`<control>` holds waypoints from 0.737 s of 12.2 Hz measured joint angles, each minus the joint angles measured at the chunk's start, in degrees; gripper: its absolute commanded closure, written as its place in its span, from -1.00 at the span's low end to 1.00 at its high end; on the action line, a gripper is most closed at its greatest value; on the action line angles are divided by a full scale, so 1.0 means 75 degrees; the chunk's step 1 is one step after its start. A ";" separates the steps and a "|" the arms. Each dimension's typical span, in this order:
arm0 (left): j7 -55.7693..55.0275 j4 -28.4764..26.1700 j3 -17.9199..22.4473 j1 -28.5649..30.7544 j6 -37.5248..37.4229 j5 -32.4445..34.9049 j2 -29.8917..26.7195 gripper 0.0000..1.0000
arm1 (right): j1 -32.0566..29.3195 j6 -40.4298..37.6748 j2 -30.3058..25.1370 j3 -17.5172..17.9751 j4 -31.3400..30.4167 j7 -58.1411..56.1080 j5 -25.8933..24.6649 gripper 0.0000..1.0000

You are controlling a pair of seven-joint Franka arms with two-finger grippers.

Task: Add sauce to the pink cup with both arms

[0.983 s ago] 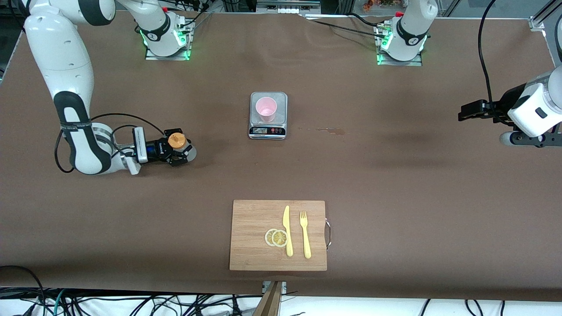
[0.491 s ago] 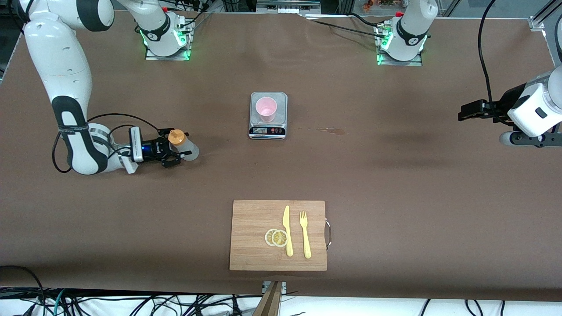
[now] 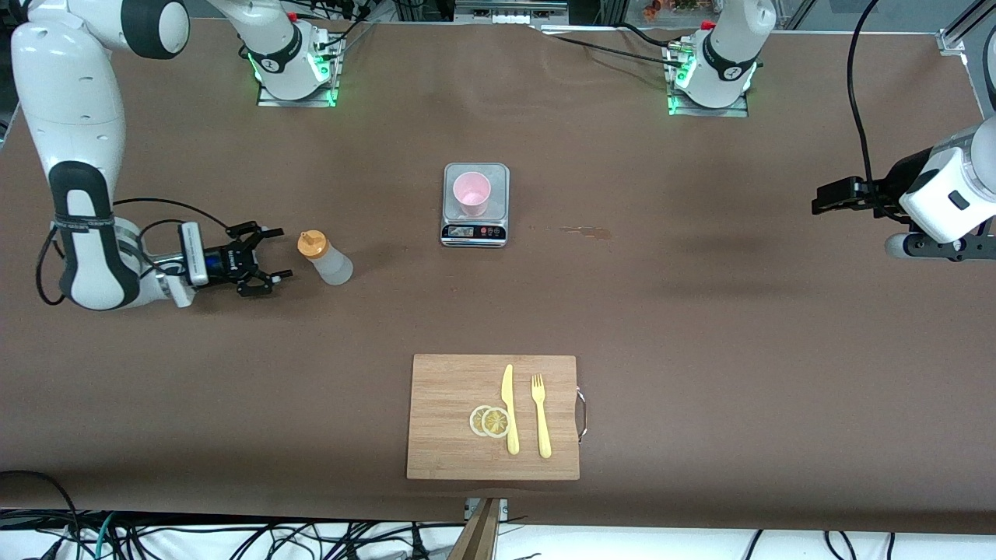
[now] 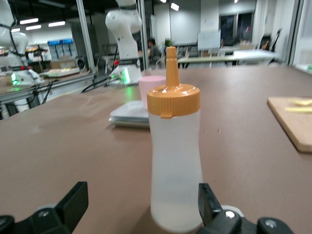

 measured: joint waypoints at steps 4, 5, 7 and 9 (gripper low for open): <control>0.0000 0.0003 0.0000 0.0000 -0.0003 0.0000 0.0004 -1.00 | 0.0009 0.0573 -0.1528 -0.0075 0.0228 0.2336 -0.1770 -1.00; 0.0000 0.0004 0.0000 0.0000 -0.0003 0.0000 0.0004 -1.00 | 0.0035 0.0709 -0.1951 -0.0067 0.0225 0.3004 -0.2211 -1.00; 0.0000 0.0005 0.0000 -0.0001 -0.0004 0.0000 0.0006 -1.00 | 0.0208 0.0906 -0.2701 -0.0045 0.0217 0.4347 -0.3032 -1.00; 0.0000 0.0009 0.0000 -0.0001 -0.0004 0.0000 0.0008 -1.00 | 0.0525 0.1103 -0.3442 -0.0032 0.0209 0.5981 -0.3883 -1.00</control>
